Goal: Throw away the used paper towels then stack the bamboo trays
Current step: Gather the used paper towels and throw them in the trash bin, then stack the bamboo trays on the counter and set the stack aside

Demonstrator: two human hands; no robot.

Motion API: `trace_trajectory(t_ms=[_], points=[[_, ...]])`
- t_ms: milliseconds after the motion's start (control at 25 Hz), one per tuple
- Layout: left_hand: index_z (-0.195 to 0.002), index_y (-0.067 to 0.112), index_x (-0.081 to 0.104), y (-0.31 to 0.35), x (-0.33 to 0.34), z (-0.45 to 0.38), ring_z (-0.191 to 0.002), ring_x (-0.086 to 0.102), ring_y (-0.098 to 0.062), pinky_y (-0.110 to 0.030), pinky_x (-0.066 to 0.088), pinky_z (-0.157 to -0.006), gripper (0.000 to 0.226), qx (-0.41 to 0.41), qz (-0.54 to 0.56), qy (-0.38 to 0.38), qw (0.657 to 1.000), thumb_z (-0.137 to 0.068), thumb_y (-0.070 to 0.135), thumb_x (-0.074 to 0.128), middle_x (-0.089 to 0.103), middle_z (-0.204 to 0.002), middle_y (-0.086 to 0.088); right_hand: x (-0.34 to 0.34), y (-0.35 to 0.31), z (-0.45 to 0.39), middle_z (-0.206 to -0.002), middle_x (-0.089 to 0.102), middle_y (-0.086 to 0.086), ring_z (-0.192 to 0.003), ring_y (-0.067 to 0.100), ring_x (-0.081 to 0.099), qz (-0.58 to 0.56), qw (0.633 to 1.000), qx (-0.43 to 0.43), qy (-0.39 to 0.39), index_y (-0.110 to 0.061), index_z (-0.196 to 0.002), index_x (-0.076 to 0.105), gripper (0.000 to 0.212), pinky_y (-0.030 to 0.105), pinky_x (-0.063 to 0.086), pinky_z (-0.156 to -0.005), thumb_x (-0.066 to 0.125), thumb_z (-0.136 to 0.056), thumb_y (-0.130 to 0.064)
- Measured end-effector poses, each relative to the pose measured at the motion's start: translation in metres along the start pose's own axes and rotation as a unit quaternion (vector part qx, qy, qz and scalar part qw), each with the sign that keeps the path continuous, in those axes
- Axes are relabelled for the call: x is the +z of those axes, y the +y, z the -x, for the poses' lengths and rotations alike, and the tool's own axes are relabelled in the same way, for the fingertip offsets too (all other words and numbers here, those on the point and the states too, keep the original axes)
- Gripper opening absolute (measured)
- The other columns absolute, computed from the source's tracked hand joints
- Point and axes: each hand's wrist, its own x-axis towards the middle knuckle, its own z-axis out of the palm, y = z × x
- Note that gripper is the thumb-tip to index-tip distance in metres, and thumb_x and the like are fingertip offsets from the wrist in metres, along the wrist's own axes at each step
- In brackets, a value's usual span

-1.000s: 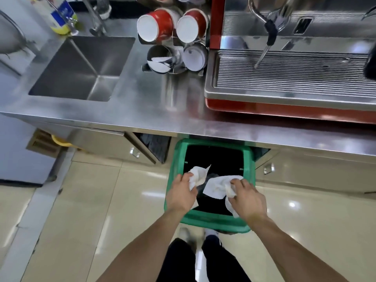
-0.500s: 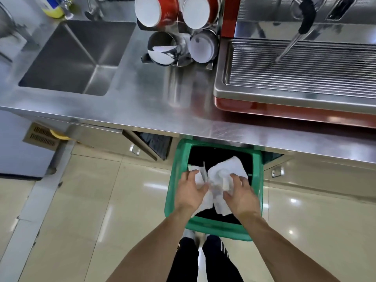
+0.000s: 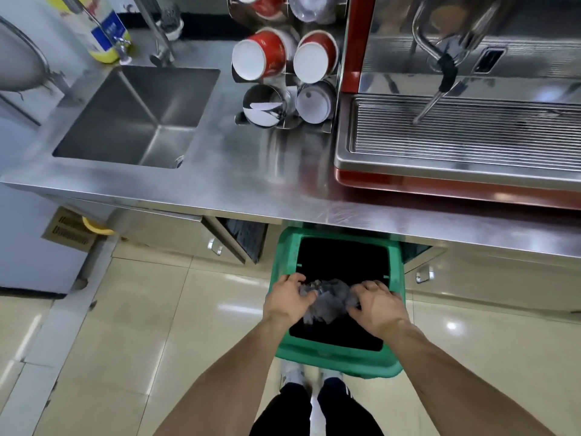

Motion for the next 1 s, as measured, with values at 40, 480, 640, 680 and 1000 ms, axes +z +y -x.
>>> trace_trajectory(t_ms=[40, 480, 640, 680, 1000], points=[[-0.129, 0.027, 0.052, 0.000, -0.009, 0.003, -0.115, 0.055, -0.027, -0.036, 0.047, -0.094, 0.050, 0.005, -0.007, -0.007, 1.000, -0.085, 0.050, 0.059, 0.053, -0.132, -0.004, -0.010, -0.003, 0.002, -0.135, 0.051, 0.000, -0.132, 0.024, 0.037, 0.004, 1.000, -0.009, 0.001, -0.028, -0.127, 0.050, 0.044, 0.043, 0.035, -0.103, 0.049, -0.087, -0.046], [-0.125, 0.026, 0.054, -0.003, -0.098, 0.082, -0.114, 0.053, -0.025, -0.041, 0.044, -0.093, 0.050, 0.075, -0.176, 0.099, 0.976, -0.086, 0.056, 0.049, 0.056, -0.119, -0.002, -0.111, -0.048, 0.035, -0.129, 0.058, -0.002, -0.120, 0.022, 0.048, 0.118, 0.961, -0.224, 0.112, -0.030, -0.132, 0.047, 0.044, 0.040, 0.041, -0.097, 0.043, -0.092, -0.047], [-0.126, 0.027, 0.054, -0.012, -0.113, 0.126, -0.121, 0.047, -0.022, -0.040, 0.040, -0.100, 0.052, 0.077, -0.184, 0.214, 0.956, -0.085, 0.057, 0.043, 0.054, -0.128, 0.001, -0.130, -0.057, 0.049, -0.128, 0.058, -0.009, -0.122, 0.017, 0.049, 0.134, 0.920, -0.324, 0.175, -0.033, -0.129, 0.051, 0.042, 0.037, 0.040, -0.099, 0.041, -0.092, -0.050], [-0.126, 0.028, 0.055, -0.016, -0.112, 0.139, -0.122, 0.047, -0.021, -0.039, 0.037, -0.102, 0.052, 0.072, -0.178, 0.253, 0.948, -0.085, 0.057, 0.042, 0.054, -0.130, 0.003, -0.133, -0.060, 0.053, -0.129, 0.058, -0.011, -0.122, 0.016, 0.048, 0.133, 0.912, -0.341, 0.185, -0.034, -0.129, 0.051, 0.042, 0.036, 0.039, -0.099, 0.041, -0.092, -0.051], [-0.125, 0.026, 0.056, -0.048, -0.086, 0.235, -0.125, 0.049, -0.023, -0.045, 0.038, -0.105, 0.047, -0.018, -0.146, 0.454, 0.879, -0.088, 0.054, 0.047, 0.060, -0.127, 0.001, -0.127, -0.114, 0.091, -0.117, 0.064, -0.013, -0.119, 0.015, 0.053, 0.127, 0.835, -0.482, 0.234, -0.034, -0.119, 0.060, 0.037, 0.037, 0.041, -0.097, 0.053, -0.086, -0.050]])
